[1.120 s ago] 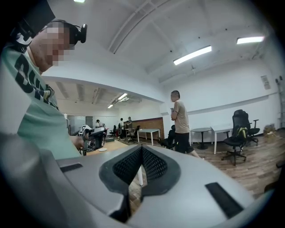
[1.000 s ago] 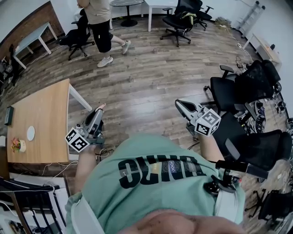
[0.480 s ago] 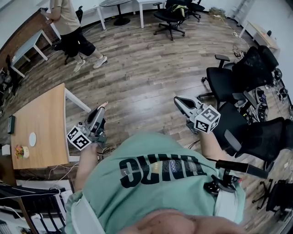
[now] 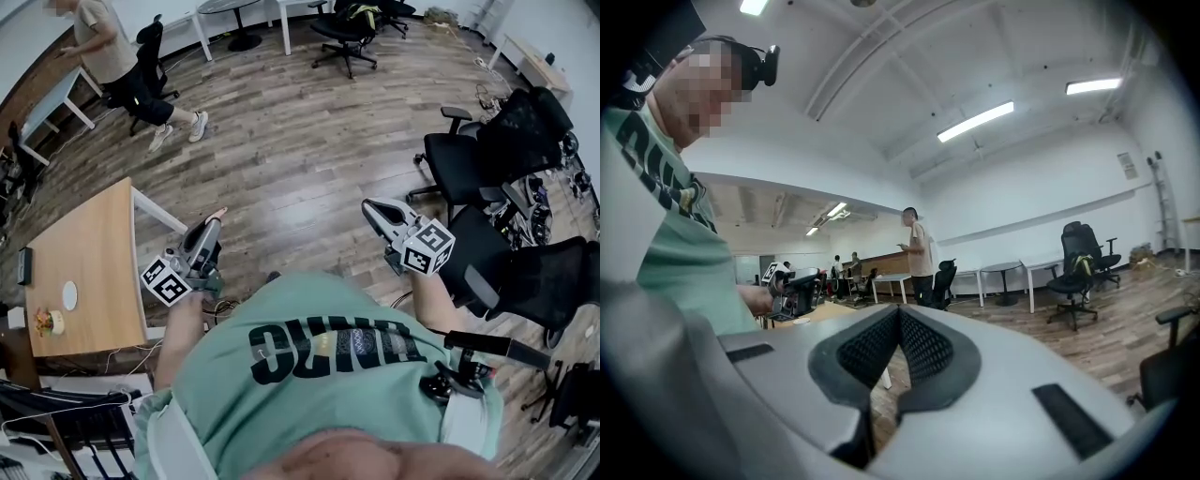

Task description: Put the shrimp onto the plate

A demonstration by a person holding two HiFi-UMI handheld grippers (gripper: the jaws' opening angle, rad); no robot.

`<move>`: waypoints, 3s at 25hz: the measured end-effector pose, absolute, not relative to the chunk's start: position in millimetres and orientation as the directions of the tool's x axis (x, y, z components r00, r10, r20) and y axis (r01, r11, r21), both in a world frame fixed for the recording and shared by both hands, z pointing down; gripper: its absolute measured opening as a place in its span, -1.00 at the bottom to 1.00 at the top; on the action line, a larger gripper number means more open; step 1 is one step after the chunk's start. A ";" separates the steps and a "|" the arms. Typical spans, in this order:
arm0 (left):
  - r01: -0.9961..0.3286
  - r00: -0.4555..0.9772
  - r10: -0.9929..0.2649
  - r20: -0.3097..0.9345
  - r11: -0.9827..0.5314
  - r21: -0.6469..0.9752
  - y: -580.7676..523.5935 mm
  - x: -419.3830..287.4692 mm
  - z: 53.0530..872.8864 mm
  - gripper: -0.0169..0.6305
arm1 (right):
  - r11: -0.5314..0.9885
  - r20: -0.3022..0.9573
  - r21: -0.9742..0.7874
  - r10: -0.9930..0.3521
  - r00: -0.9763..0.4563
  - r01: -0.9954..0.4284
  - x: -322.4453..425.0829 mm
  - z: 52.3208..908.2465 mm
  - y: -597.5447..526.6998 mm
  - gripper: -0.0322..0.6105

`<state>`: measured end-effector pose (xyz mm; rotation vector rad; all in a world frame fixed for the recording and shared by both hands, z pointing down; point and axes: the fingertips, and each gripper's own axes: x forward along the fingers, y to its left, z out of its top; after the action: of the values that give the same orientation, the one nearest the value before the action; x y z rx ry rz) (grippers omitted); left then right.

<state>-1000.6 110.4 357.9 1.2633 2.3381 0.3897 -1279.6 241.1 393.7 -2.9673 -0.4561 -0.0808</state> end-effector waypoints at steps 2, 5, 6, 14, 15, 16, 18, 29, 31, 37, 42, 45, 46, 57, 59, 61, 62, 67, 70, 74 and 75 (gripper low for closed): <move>0.705 -0.482 0.837 -0.261 0.547 0.452 120.1 -992.5 360.2 -0.82 | -0.942 0.081 -0.124 0.302 0.950 0.311 -1273.8 393.8 246.7 -0.88; 0.688 -0.497 0.823 -0.275 0.567 0.453 138.6 -978.2 361.9 -0.82 | -0.936 0.086 -0.116 0.325 0.942 0.333 -1263.2 392.0 259.9 -0.88; 0.682 -0.502 0.819 -0.280 0.573 0.454 145.6 -971.5 362.3 -0.82 | -0.933 0.087 -0.113 0.333 0.939 0.341 -1258.1 390.7 265.8 -0.88; 0.667 -0.510 0.799 -0.319 0.601 0.440 190.0 -875.1 346.8 -0.82 | -0.926 0.090 -0.093 0.358 0.929 0.365 -1169.5 371.9 307.1 -0.88; 0.668 -0.502 0.802 -0.323 0.597 0.444 194.1 -857.8 345.3 -0.82 | -0.927 0.086 -0.093 0.356 0.931 0.363 -1153.0 368.4 311.7 -0.88; 0.669 -0.495 0.806 -0.326 0.592 0.449 197.7 -840.9 344.1 -0.82 | -0.929 0.084 -0.095 0.351 0.933 0.358 -1136.7 365.3 315.5 -0.88; 0.675 -0.480 0.812 -0.331 0.583 0.453 203.1 -809.5 342.0 -0.82 | -0.934 0.088 -0.091 0.339 0.937 0.346 -1106.5 361.4 323.0 -0.88; 0.714 -0.398 0.852 -0.340 0.521 0.468 220.6 -660.7 355.6 -0.82 | -0.956 0.139 -0.101 0.259 0.956 0.274 -953.9 358.0 372.1 -0.88; 0.721 -0.370 0.862 -0.345 0.501 0.479 219.1 -645.6 369.3 -0.82 | -0.965 0.149 -0.095 0.229 0.962 0.245 -932.1 365.3 381.1 -0.88; 0.758 -0.269 0.910 -0.316 0.403 0.514 231.5 -599.8 385.4 -0.82 | -0.982 0.146 -0.111 0.136 0.980 0.153 -868.9 365.3 430.5 -0.88; 0.806 -0.196 0.934 -0.297 0.326 0.493 265.4 -593.8 381.8 -0.82 | -0.987 0.134 -0.146 0.042 0.990 0.061 -845.7 380.3 485.0 -0.88; 0.837 -0.127 0.949 -0.289 0.259 0.481 297.6 -593.1 382.3 -0.82 | -0.986 0.114 -0.166 -0.013 0.993 0.006 -836.5 388.8 539.3 -0.88; 0.845 -0.093 0.952 -0.290 0.230 0.483 310.2 -592.5 380.8 -0.82 | -0.985 0.106 -0.170 -0.039 0.994 -0.020 -830.4 388.5 560.4 -0.88; 0.875 0.030 0.957 -0.287 0.114 0.470 452.4 -626.7 353.0 -0.82 | -0.963 0.076 -0.189 -0.212 0.974 -0.195 -805.0 383.7 727.0 -0.88; 0.876 0.049 0.963 -0.267 0.087 0.475 463.1 -625.4 356.6 -0.82 | -0.955 0.073 -0.196 -0.240 0.968 -0.222 -795.6 389.9 740.5 -0.88; 0.871 0.077 0.965 -0.249 0.057 0.488 468.6 -617.2 360.6 -0.82 | -0.948 0.073 -0.204 -0.262 0.962 -0.243 -785.2 393.9 748.5 -0.88; 0.868 0.088 0.966 -0.244 0.046 0.494 471.8 -612.0 362.2 -0.82 | -0.946 0.075 -0.206 -0.271 0.960 -0.251 -780.1 395.1 751.8 -0.88; 0.857 0.084 0.965 -0.248 0.057 0.512 502.1 -584.5 370.2 -0.82 | -0.942 0.108 -0.216 -0.284 0.953 -0.256 -749.7 404.7 773.0 -0.88; 0.849 0.068 0.964 -0.257 0.079 0.523 516.2 -557.3 378.6 -0.82 | -0.946 0.130 -0.208 -0.280 0.951 -0.250 -721.3 408.1 780.7 -0.88; 0.842 0.055 0.955 -0.293 0.113 0.528 526.2 -495.5 385.8 -0.82 | -0.958 0.147 -0.159 -0.261 0.954 -0.238 -667.1 398.7 787.8 -0.88; 0.842 0.051 0.952 -0.301 0.121 0.526 527.9 -476.1 386.1 -0.82 | -0.962 0.148 -0.146 -0.252 0.956 -0.231 -650.8 394.8 789.3 -0.88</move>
<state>-476.1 527.9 386.1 1.7377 1.8064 0.2380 -650.8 789.3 394.8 -2.9811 0.3702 -0.2503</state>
